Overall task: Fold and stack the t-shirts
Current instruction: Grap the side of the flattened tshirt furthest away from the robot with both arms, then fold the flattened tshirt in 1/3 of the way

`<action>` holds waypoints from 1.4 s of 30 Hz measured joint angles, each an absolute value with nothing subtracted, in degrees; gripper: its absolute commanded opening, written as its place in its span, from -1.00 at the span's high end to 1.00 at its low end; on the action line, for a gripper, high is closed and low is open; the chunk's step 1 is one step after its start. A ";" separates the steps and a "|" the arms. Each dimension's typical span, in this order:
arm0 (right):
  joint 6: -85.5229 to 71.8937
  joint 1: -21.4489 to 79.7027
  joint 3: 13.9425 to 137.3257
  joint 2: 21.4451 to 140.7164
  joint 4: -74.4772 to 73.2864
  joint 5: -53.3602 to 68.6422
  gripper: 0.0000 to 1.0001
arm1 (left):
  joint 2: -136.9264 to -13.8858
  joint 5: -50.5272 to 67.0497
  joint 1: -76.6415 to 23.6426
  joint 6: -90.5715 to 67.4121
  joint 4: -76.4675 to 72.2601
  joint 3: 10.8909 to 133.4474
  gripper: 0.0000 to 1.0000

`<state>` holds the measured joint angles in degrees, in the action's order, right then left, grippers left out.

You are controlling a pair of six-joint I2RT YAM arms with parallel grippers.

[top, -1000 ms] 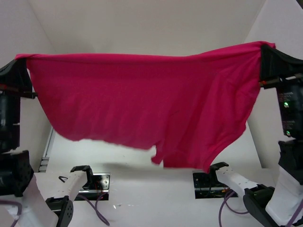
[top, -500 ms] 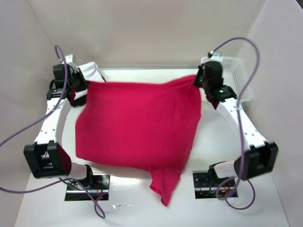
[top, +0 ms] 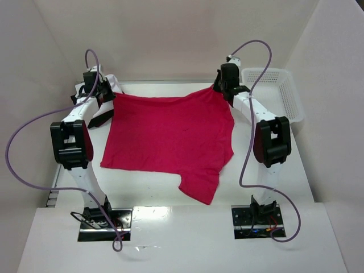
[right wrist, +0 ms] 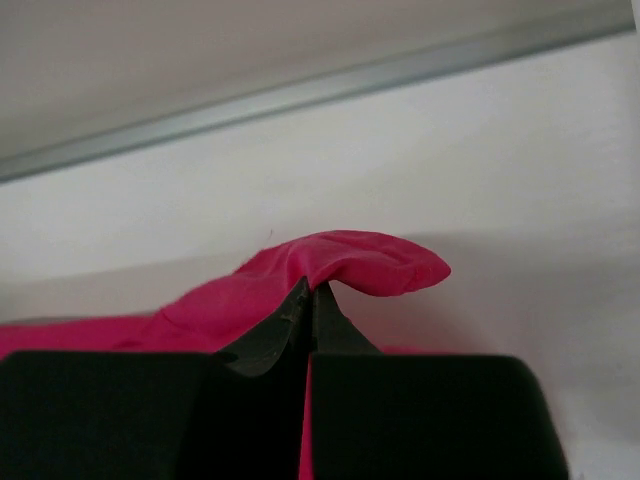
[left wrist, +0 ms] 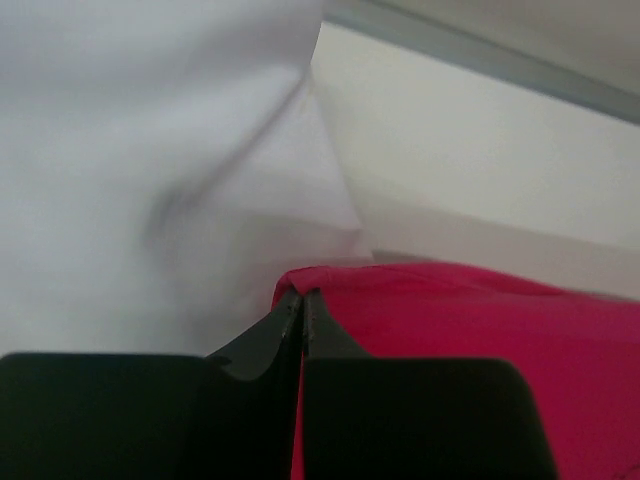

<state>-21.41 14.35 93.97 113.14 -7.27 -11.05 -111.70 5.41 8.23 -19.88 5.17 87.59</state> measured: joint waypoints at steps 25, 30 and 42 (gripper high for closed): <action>-30.50 15.29 56.23 79.72 -6.96 -3.57 0.96 | -91.90 6.13 9.96 -19.92 12.21 67.29 0.99; -32.08 15.51 53.17 76.36 -13.82 1.08 -0.78 | -87.96 4.64 9.93 -20.05 17.12 65.41 -0.53; -29.85 15.51 60.16 72.71 -19.70 -0.67 -0.94 | -85.60 4.23 9.96 -23.20 20.36 66.02 -0.74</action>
<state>-29.85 15.51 60.16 72.71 -19.70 -0.67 -85.60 4.23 9.96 -23.20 20.36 66.02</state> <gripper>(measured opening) 0.999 0.896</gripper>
